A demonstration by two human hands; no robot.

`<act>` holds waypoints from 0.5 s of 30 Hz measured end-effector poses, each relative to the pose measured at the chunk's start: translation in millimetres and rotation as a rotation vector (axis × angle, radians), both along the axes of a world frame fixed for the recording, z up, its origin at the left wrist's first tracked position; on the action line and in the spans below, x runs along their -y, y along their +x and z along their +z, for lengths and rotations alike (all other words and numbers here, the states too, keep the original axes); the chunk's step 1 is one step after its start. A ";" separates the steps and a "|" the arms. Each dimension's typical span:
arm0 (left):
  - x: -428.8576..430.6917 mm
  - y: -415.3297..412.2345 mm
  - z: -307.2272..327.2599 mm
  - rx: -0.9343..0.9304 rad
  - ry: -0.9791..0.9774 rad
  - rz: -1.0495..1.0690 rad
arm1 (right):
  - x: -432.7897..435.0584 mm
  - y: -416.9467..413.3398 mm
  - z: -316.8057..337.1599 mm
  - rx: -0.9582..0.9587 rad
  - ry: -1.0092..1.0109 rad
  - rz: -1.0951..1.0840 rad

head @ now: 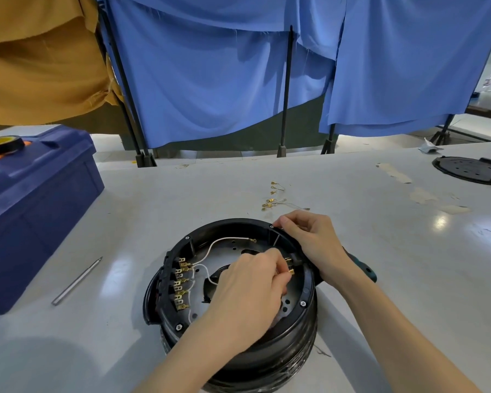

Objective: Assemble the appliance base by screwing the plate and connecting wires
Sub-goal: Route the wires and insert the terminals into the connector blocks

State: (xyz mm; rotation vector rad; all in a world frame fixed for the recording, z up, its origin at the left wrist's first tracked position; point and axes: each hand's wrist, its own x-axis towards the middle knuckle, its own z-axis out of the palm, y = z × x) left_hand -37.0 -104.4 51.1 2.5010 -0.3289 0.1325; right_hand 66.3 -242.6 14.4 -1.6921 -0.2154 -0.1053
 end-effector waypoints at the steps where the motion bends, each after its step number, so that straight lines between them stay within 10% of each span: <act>1: -1.5 1.8 -0.7 0.003 0.032 0.012 | 0.1 0.0 0.1 0.002 -0.002 0.003; 15: -3.8 18.4 -7.1 0.108 0.254 0.059 | 2.6 0.2 -0.7 0.028 0.022 0.058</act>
